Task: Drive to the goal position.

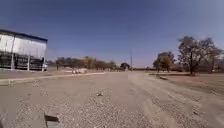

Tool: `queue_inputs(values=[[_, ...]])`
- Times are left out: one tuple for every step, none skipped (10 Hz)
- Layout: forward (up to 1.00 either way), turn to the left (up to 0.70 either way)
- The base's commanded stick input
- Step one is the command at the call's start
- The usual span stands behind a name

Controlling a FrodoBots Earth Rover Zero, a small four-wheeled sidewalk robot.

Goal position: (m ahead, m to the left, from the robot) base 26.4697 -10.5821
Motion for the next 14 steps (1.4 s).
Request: queue_inputs(values=[[0.5,-0.5],[0.5,-0.5],[0.5,-0.13],[0.5,0.0],[0.5,0.0],[0.5,0.0],[0.5,0.0],[0.5,0.0],[0.5,0.0],[0.5,0.0],[0.5,0.0],[0.5,0.0],[0.5,0.0],[0.5,0.0]])
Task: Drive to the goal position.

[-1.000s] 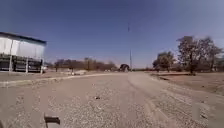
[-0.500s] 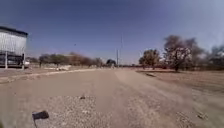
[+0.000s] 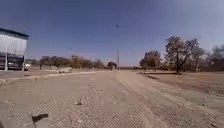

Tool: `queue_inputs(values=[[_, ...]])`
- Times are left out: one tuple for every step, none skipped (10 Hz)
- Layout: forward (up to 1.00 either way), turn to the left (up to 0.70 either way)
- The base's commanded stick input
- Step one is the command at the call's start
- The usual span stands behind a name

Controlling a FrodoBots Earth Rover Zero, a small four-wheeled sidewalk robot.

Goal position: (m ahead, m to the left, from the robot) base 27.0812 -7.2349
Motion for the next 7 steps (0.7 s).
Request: queue_inputs(values=[[0.5,0.0],[0.5,0.0],[0.5,0.0],[0.5,0.0],[0.5,0.0],[0.5,0.0],[0.5,0.0]])
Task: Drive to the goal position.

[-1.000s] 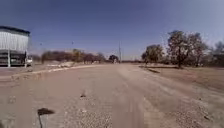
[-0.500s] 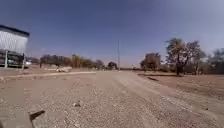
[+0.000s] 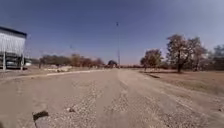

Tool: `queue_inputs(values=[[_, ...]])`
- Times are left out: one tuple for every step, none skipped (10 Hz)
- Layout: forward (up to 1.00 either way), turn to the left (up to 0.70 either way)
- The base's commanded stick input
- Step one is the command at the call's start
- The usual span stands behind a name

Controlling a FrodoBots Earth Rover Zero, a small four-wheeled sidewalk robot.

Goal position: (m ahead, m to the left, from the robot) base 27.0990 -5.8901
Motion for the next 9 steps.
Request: queue_inputs(values=[[0.5,0.0],[0.5,0.0],[0.5,0.0],[0.5,0.0],[0.5,0.0],[0.5,0.0],[0.5,0.0],[0.5,0.0],[0.5,0.0]])
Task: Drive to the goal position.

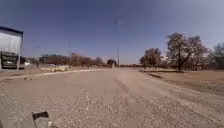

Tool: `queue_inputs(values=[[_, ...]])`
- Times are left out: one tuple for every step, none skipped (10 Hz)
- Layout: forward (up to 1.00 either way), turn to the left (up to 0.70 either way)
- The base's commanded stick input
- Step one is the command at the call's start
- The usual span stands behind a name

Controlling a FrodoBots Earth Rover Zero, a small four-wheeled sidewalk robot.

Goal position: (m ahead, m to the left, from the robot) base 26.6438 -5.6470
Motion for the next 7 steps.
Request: queue_inputs(values=[[0.5,0.0],[0.5,0.0],[0.5,0.0],[0.5,0.0],[0.5,0.0],[0.5,0.0],[0.5,0.0]])
